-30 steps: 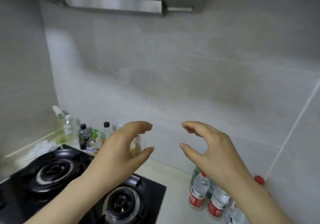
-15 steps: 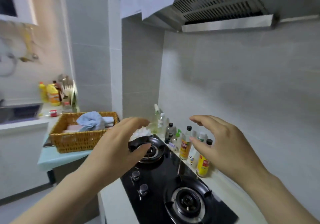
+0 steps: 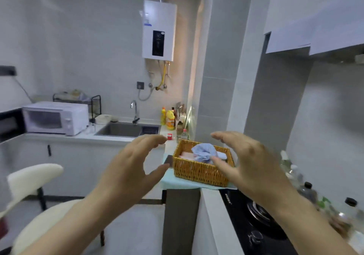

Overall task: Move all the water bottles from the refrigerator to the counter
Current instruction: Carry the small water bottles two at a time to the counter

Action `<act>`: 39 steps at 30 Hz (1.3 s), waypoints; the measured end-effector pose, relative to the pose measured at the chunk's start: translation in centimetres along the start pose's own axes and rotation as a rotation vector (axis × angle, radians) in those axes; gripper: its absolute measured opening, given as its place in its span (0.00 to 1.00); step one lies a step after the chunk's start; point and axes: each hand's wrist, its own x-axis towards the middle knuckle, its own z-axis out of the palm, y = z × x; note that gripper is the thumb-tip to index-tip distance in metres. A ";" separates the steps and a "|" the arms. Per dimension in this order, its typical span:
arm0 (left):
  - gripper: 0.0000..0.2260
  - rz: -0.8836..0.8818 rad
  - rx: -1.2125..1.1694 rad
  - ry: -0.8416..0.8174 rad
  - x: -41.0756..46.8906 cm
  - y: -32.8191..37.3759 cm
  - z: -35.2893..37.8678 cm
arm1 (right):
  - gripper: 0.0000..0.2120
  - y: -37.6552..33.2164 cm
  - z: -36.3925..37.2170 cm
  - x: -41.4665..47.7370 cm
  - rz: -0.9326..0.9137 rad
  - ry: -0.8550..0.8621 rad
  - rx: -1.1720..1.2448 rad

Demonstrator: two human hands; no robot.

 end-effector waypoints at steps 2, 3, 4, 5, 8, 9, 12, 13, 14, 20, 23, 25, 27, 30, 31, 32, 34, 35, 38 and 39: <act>0.22 -0.045 0.045 0.013 -0.7 -2.5 -2.3 | 0.20 -2.4 2.4 1.8 -0.054 -0.017 0.063; 0.22 -0.063 0.066 0.026 -1.2 -3.7 -3.4 | 0.21 -3.5 3.6 2.7 -0.085 -0.023 0.091; 0.22 -0.080 0.087 0.040 -1.6 -4.9 -4.4 | 0.21 -4.6 4.8 3.5 -0.118 -0.026 0.112; 0.22 -0.095 0.107 0.055 -2.1 -6.0 -5.3 | 0.22 -5.7 6.0 4.3 -0.148 -0.032 0.131; 0.22 -0.168 0.156 0.088 -3.4 -9.1 -8.0 | 0.21 -8.8 9.2 6.8 -0.238 -0.046 0.190; 0.22 -0.190 0.177 0.100 -3.8 -10.0 -8.9 | 0.21 -9.8 10.2 7.7 -0.269 -0.044 0.211; 0.22 -0.256 0.242 0.138 -4.9 -12.5 -11.3 | 0.21 -12.7 12.9 10.2 -0.364 -0.052 0.288; 0.23 -0.274 0.273 0.152 -5.3 -13.2 -12.0 | 0.22 -13.7 13.8 11.0 -0.399 -0.055 0.317; 0.24 -0.294 0.304 0.165 -5.6 -13.9 -12.6 | 0.22 -14.6 14.8 11.8 -0.432 -0.056 0.345; 0.24 -0.472 0.469 0.248 -7.6 -16.4 -16.0 | 0.22 -19.9 19.9 16.2 -0.628 -0.080 0.487; 0.20 -0.562 0.553 0.292 -8.5 -16.9 -17.6 | 0.23 -22.5 21.9 18.0 -0.705 -0.087 0.563; 0.20 -0.621 0.609 0.315 -9.5 -17.0 -18.6 | 0.23 -24.5 23.2 18.8 -0.756 -0.089 0.606; 0.21 -0.698 0.668 0.324 -10.7 -17.0 -19.5 | 0.22 -26.7 24.5 19.4 -0.816 -0.103 0.662; 0.20 -0.813 0.747 0.373 -13.2 -16.8 -21.0 | 0.20 -30.5 26.1 19.4 -0.922 -0.128 0.742; 0.20 -0.840 0.763 0.376 -13.8 -16.6 -21.4 | 0.19 -31.3 26.3 19.4 -0.939 -0.121 0.759; 0.21 -0.874 0.785 0.385 -14.6 -16.4 -22.1 | 0.19 -32.6 26.5 19.2 -0.956 -0.121 0.786; 0.21 -0.926 0.823 0.424 -16.2 -16.0 -23.6 | 0.19 -35.3 26.7 18.7 -0.984 -0.137 0.829; 0.21 -0.942 0.837 0.446 -16.9 -15.8 -24.3 | 0.20 -36.7 26.8 18.4 -0.997 -0.142 0.849; 0.20 -0.963 0.868 0.500 -19.2 -15.3 -26.8 | 0.21 -41.1 26.6 17.4 -1.046 -0.147 0.891; 0.20 -0.965 0.873 0.515 -19.9 -15.3 -27.7 | 0.21 -42.5 26.5 17.1 -1.057 -0.144 0.912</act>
